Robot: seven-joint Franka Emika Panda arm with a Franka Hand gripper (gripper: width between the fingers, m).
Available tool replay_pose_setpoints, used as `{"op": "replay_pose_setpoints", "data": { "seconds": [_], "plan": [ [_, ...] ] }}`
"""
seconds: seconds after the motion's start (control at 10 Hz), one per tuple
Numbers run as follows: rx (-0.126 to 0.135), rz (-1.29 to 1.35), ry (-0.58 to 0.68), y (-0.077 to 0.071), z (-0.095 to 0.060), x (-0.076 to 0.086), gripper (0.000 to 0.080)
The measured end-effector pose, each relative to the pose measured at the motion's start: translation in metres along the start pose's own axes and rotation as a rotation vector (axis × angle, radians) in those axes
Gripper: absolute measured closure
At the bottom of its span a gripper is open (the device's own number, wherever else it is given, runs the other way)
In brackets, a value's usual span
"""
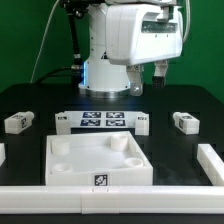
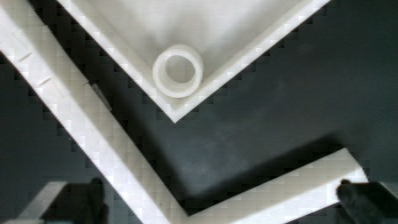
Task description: Assemble one leg
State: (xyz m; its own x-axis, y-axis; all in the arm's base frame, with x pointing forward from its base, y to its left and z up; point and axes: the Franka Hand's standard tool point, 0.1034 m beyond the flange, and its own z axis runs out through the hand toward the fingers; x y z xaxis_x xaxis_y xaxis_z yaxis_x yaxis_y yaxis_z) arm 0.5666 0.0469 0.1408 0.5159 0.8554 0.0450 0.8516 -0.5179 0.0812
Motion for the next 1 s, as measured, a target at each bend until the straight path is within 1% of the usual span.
{"op": "replay_pose_setpoints", "data": {
  "seconds": [0.7,0.8,0.9,1.0],
  "plan": [
    [0.003,-0.018,-0.002,0.000,0.001,-0.001,0.0150],
    [0.013,-0.104,-0.011,0.000,0.003,-0.006,0.0150],
    [0.032,-0.188,-0.022,0.000,0.008,-0.014,0.0150],
    [0.061,-0.285,-0.035,-0.001,0.017,-0.025,0.0150]
  ]
}}
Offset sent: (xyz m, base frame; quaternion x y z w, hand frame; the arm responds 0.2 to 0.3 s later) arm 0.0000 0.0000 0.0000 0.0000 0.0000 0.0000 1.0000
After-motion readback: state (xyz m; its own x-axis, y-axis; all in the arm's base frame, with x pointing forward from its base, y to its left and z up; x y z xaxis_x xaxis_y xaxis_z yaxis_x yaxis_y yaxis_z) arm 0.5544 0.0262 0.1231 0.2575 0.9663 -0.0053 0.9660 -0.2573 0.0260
